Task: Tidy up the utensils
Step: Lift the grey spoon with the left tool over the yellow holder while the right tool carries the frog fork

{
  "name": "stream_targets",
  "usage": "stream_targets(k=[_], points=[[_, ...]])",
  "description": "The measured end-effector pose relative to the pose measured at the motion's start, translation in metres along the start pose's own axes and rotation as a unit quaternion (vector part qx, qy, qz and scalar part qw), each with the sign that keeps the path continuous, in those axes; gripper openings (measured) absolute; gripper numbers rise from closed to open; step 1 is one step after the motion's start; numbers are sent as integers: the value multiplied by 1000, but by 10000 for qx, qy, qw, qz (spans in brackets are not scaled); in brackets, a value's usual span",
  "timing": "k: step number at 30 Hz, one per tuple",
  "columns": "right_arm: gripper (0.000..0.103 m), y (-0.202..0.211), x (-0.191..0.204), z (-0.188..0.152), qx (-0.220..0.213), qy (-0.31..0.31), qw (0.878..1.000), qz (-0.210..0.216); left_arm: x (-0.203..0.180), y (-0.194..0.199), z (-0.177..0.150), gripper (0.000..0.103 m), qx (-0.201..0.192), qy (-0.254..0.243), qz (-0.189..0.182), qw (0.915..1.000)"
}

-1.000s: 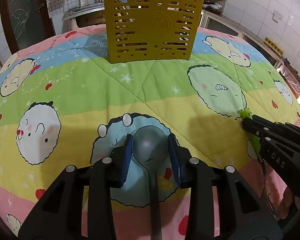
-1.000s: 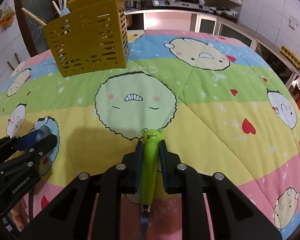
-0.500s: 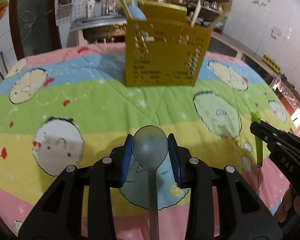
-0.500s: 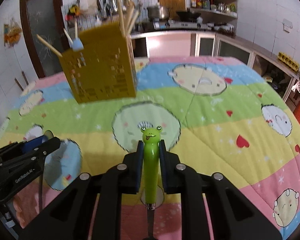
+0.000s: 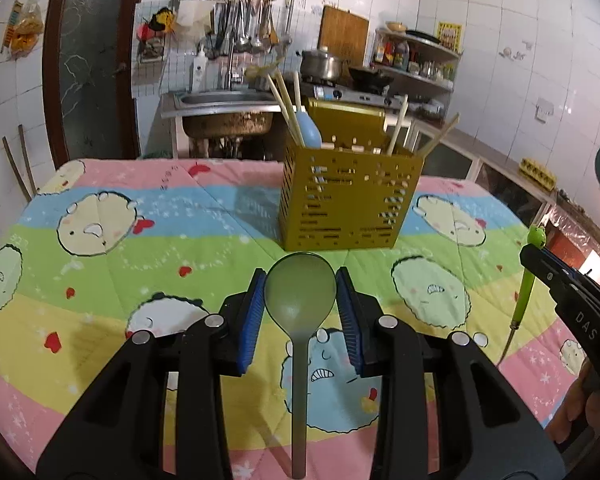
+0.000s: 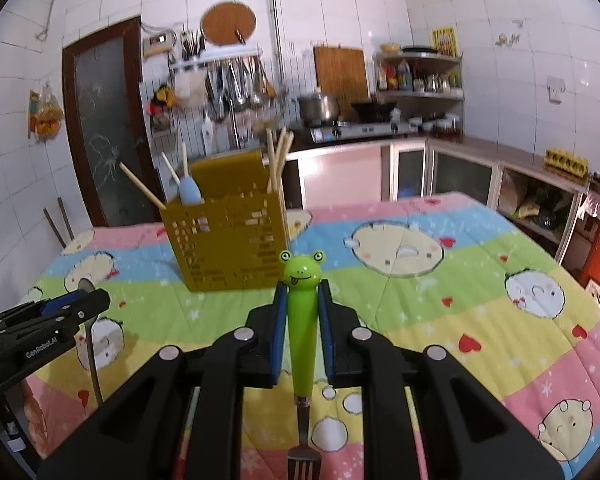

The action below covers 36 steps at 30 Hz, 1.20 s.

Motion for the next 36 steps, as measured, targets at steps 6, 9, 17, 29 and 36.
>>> stream_targets(k=[6,9,17,29,36], points=[[16,4,6,9,-327,-1,9995,52,6,12,9,34,-375,-63,42,9993],[16,3,10,11,-424,63,9990,79,12,15,14,34,-488,37,30,9988],[16,1,16,15,-628,120,9978,170,16,18,23,34,-679,54,15,9977],[16,-6,15,28,-815,74,9962,293,8,17,43,34,-887,-26,-91,9960],[16,-15,14,65,-1078,-55,9932,427,-4,21,88,34,-1253,-39,-254,9918]])
Point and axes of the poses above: each gripper's, at about its wrist camera, not at the fingertips, and y roughly against the way its jaws point, x to its left, z to its top, the point moved 2 cm from there along -y, roughly the way its jaws point, and after that the axes turned 13 degrees about -x, right-handed, at the moved point
